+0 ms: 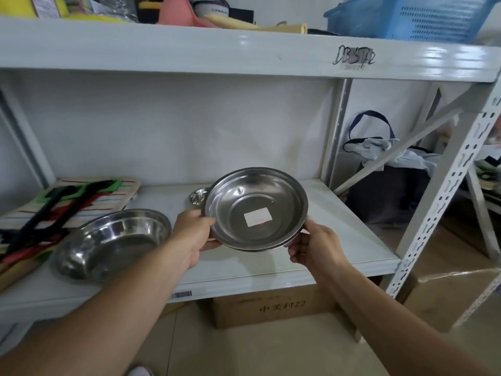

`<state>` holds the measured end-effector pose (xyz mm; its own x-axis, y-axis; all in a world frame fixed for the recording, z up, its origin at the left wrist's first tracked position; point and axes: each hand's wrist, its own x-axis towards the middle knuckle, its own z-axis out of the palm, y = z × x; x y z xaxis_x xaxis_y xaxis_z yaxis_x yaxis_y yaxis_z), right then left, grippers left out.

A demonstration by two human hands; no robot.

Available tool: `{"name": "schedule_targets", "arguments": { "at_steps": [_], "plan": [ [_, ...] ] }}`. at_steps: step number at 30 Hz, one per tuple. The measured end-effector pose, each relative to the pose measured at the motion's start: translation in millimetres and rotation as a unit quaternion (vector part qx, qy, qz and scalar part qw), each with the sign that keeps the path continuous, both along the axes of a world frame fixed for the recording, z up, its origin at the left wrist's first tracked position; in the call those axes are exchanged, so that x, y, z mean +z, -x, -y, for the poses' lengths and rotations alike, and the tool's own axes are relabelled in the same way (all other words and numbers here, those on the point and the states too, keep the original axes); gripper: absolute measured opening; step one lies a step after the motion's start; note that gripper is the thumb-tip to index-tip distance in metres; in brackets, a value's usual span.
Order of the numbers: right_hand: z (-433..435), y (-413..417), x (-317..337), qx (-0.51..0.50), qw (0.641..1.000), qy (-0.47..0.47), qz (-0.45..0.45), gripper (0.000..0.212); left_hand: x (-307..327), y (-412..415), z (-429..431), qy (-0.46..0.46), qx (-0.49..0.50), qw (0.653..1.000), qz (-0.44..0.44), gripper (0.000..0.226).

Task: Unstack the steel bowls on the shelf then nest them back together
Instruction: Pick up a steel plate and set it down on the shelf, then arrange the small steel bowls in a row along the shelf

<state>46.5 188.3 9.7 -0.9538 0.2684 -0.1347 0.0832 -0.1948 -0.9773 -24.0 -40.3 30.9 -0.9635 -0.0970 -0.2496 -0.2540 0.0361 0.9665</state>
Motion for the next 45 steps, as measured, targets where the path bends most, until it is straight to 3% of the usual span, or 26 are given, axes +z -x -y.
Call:
{"name": "schedule_targets", "arguments": {
  "at_steps": [2, 7, 13, 29, 31, 33, 35, 38, 40, 42, 45],
  "plan": [
    [-2.5, 2.0, 1.1, -0.023, 1.000, 0.001, -0.007, 0.050, -2.2, -1.8, -7.2, -0.023, 0.017, 1.000, -0.001, 0.020],
    [-13.2, 8.6, 1.4, -0.057, 0.991, -0.122, -0.015, 0.026, -12.8, -8.7, -26.5, -0.083, 0.031, 0.996, -0.028, 0.016],
    [-25.8, 16.0, -15.5, -0.072, 0.987, -0.140, 0.037, 0.031, -37.0, -17.7, -40.1, -0.206, -0.007, 0.978, 0.026, 0.029],
    [-8.0, 41.1, -61.7, -0.056, 0.981, -0.150, 0.110, 0.032, -83.4, 4.3, -22.1, -0.187, -0.022, 0.980, 0.072, 0.032],
    [-8.9, 39.1, -60.9, -0.058, 0.977, -0.166, 0.121, 0.037, -78.8, -4.1, -20.3, -0.132, -0.015, 0.988, 0.083, 0.030],
    [-15.6, 38.3, -59.8, -0.072, 0.969, -0.197, 0.134, 0.035, -75.1, -18.0, -14.8, -0.014, 0.011, 0.998, 0.057, 0.021],
    [-29.0, 42.4, -57.0, -0.100, 0.961, -0.216, 0.138, 0.030, -66.3, -28.1, -6.8, 0.107, 0.037, 0.993, -0.040, 0.021],
    [-52.3, 60.1, -49.1, -0.140, 0.959, -0.206, 0.133, 0.025, -39.5, -4.7, -4.2, 0.185, 0.038, 0.964, -0.185, 0.015],
    [-64.5, 79.8, -43.5, -0.151, 0.963, -0.184, 0.128, 0.021, -23.1, 38.8, -12.7, 0.233, 0.016, 0.945, -0.228, 0.016],
    [-73.3, 104.4, -39.1, -0.147, 0.969, -0.154, 0.123, 0.020, -14.4, 94.5, -26.6, 0.272, -0.019, 0.937, -0.218, 0.015],
    [-83.5, 143.9, -36.2, -0.153, 0.975, -0.108, 0.122, 0.020, -16.6, 171.5, -47.8, 0.320, -0.051, 0.939, -0.112, 0.022]
  ]
}}
